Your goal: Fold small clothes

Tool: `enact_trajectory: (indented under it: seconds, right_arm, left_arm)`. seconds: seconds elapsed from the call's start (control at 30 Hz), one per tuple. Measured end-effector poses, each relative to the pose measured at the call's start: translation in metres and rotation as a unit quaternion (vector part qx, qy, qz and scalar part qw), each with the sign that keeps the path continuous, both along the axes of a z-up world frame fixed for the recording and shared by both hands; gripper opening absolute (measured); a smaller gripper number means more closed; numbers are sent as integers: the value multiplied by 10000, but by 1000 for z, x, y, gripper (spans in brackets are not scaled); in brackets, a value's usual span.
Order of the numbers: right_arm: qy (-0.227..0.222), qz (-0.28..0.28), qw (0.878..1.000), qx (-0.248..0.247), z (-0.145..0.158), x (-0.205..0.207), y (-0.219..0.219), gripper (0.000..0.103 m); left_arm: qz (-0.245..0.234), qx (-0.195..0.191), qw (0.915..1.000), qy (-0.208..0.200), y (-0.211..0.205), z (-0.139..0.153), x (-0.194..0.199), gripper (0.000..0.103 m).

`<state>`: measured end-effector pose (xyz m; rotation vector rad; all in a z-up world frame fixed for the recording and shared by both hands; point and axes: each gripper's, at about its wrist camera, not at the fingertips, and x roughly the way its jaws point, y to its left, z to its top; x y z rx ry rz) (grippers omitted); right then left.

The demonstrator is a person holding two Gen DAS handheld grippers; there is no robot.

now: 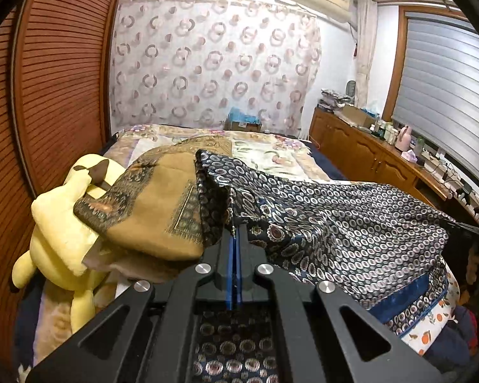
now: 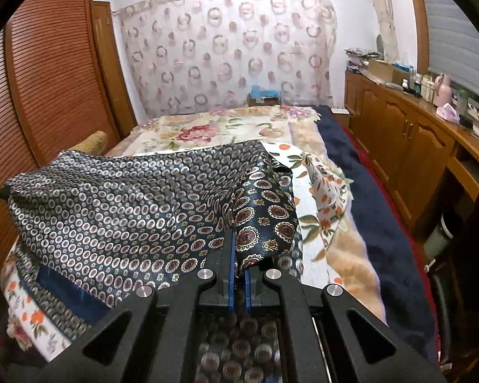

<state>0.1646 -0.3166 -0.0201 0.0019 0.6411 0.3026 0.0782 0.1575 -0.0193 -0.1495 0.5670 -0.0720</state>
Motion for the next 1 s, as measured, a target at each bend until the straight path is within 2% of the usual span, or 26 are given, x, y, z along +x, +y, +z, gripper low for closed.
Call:
enact_trajectory:
  seconds: [0.2,0.3,0.43,0.47,0.5,0.53,0.6,0.63,0.7,0.9,1.0]
  right_arm:
    - [94,77,9999,-13,-9,-34,-14,4]
    - [302,25,9994,-147,-26,-32,-18,4]
    - [443,-62,9989,-117,-33,-23,-21,4]
    - [442,-85,9989,-137,-33,-21,-22,5]
    - [437,-98,9988,-175,-31,-18,-19,10]
    - [413,-130,9988,-242,-30,-16,-20,11]
    - [373,-99,9986,-370,-25,-17,-14,13]
    - [352,-81,9985,-404,-24,-20,-8,14]
    - [281,-80,9985,-457,-18,-21,-5,25]
    - [83,-187,9989,-430,-6,-32,3,33]
    - [21,-88,9987,-494,-3,-39,17,34]
  left_arm:
    - [207,150,9987,448,7,-32,-13,2]
    - [325,248,9966,718,9,-54,-11,2]
    - [341,87,9958,847,12,-64,-9,3]
    - [349,88,9956,860,13,-65,-9,10]
    - [364,95,9956,863,14,-65,-9,21]
    - [387,102,9958,819,15,-65,-9,27]
    - [413,99,9960,782,16,-65,-8,46]
    - [421,70,9960,781,18,-66,-7,46]
    - [424,20,9957,818,19,-68,-8,47]
    - [475,134,9946,914,14,-72,-9,48]
    - [549,198,9940,921,12,-73,-8,48]
